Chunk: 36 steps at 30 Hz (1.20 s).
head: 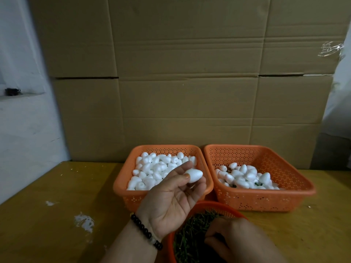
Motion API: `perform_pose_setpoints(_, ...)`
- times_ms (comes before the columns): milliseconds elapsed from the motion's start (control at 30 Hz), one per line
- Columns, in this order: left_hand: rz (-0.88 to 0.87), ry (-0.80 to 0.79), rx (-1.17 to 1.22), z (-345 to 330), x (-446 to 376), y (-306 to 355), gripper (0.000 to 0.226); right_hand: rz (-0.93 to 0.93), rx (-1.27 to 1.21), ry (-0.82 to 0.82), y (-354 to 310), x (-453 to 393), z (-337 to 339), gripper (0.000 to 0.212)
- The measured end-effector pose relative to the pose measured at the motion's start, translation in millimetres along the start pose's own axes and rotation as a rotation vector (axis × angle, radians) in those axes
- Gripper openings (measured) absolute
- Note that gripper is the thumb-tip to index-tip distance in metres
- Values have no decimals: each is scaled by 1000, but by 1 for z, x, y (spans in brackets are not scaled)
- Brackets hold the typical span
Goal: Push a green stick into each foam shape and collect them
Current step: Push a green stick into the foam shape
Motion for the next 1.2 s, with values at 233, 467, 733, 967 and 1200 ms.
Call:
perform_pose_setpoints(233,0,31,39,-1,1,-4,32,-54,-70,108,6,3,11,32)
perform_pose_setpoints(467,21,-15,63,-2,-3,-5,43,-56,-71,107,5,3,9,32)
perform_pose_setpoints(733,26,-69,165,-14,2,-3,41,-48,-68,102,4,3,9,30)
perform_pose_setpoints(967,34,-88,8,-16,5,-5,43,-40,-77,108,4,2,9,27)
perform_pose_setpoints(1200,49,-15,-130,-6,4,-10,44,-29,-107,145,5,4,12,24)
Point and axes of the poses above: each hand's wrist, its own x-axis away from the middle knuckle, its own z-axis out of the back of the hand, y = z × x, the point moved 10 cm from there along -x, towards the middle knuckle, and after that the axes turned 2 degrees about x, right-handed, at the moved point
